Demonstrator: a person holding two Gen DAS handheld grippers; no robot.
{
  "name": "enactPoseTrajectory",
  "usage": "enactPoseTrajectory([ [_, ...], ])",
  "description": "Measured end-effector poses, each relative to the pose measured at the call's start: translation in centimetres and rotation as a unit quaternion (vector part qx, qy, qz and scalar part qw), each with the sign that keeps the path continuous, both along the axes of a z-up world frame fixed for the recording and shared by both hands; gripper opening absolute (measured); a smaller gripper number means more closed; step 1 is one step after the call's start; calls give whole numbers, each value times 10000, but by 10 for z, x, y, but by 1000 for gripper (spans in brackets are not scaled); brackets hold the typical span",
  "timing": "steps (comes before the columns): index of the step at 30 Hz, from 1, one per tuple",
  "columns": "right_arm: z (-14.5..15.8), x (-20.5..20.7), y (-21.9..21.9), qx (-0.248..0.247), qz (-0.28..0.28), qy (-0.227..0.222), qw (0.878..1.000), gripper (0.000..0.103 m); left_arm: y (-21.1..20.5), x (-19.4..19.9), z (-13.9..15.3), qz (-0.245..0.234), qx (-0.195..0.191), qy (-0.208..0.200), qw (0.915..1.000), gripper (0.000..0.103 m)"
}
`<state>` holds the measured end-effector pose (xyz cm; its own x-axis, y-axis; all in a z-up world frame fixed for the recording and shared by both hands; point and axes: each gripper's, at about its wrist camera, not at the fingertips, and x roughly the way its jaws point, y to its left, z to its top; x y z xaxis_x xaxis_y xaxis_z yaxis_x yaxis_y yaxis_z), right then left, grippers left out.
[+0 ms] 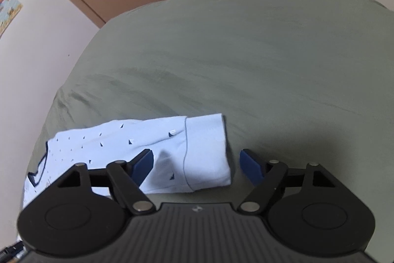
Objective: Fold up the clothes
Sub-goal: 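Lower the open right gripper onto the sleeve cuff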
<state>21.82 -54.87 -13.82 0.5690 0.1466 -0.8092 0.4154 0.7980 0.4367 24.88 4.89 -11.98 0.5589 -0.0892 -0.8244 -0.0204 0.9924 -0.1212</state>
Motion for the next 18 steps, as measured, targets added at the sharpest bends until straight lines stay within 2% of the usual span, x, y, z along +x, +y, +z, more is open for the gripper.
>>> enactPoseTrajectory([
  [5, 2, -4, -1, -133, 225, -43, 9996, 74, -23, -3, 3, -388, -61, -50, 9992, 87],
  [18, 4, -10, -19, 175, 313, -68, 9993, 74, -118, 0, 20, -1294, -79, -219, 9913, 87],
])
